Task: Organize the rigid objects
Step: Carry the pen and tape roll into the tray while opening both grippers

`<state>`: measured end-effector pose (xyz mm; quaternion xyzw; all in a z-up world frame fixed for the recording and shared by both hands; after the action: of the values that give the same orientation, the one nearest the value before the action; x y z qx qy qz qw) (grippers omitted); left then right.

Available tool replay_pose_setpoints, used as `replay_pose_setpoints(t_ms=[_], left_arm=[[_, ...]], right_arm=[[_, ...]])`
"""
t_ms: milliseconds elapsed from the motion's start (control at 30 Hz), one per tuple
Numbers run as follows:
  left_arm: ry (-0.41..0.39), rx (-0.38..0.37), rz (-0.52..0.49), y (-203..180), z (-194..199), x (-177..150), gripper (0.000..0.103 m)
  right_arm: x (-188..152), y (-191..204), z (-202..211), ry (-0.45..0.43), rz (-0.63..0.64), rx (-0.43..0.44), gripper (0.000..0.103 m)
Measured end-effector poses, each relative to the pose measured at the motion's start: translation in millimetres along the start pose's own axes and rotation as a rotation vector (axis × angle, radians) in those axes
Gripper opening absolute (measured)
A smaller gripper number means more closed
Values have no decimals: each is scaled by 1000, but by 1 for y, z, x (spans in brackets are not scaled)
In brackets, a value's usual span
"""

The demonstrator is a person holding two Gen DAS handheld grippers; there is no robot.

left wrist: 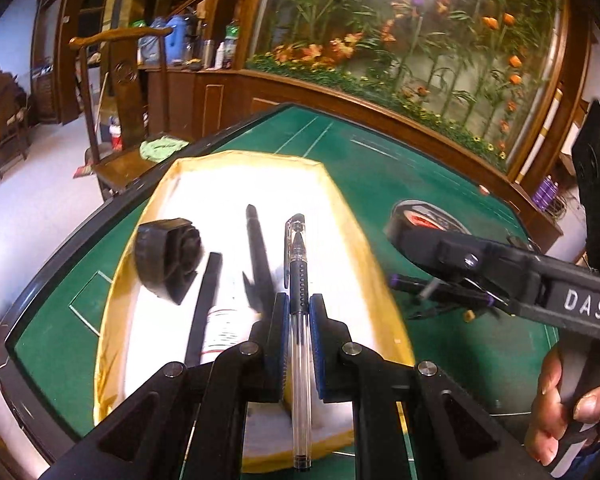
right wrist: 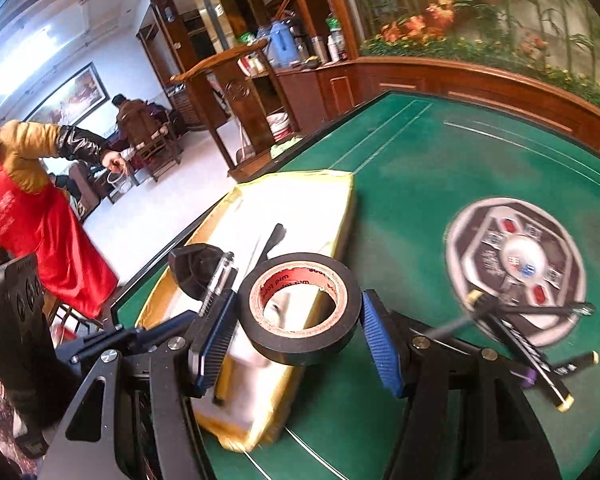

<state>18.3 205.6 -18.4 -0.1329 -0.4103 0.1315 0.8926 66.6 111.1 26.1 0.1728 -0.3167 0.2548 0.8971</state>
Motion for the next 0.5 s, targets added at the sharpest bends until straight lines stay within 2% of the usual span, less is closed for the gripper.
replay_pose_setpoints(t_ms=[267,500], left_arm=[[16,31,62,31,-5,-5,9],[23,43,89,42,-13,-4,10]], right_arm=[[20,30,-53,65,18,-16,62],[20,43,-91,123,61,-68,62]])
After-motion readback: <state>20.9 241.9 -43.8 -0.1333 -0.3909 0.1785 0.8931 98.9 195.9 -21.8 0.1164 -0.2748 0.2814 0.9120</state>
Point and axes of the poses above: each gripper's, at about its wrist camera, not at the fingertips, and z roughly against the way its jaws point, y to its left, x to its top, the point moved 10 cm from there along -z, roughly the way its jaws point, and after that the axes turned 9 degrees about -x, right-handed, at the moved point
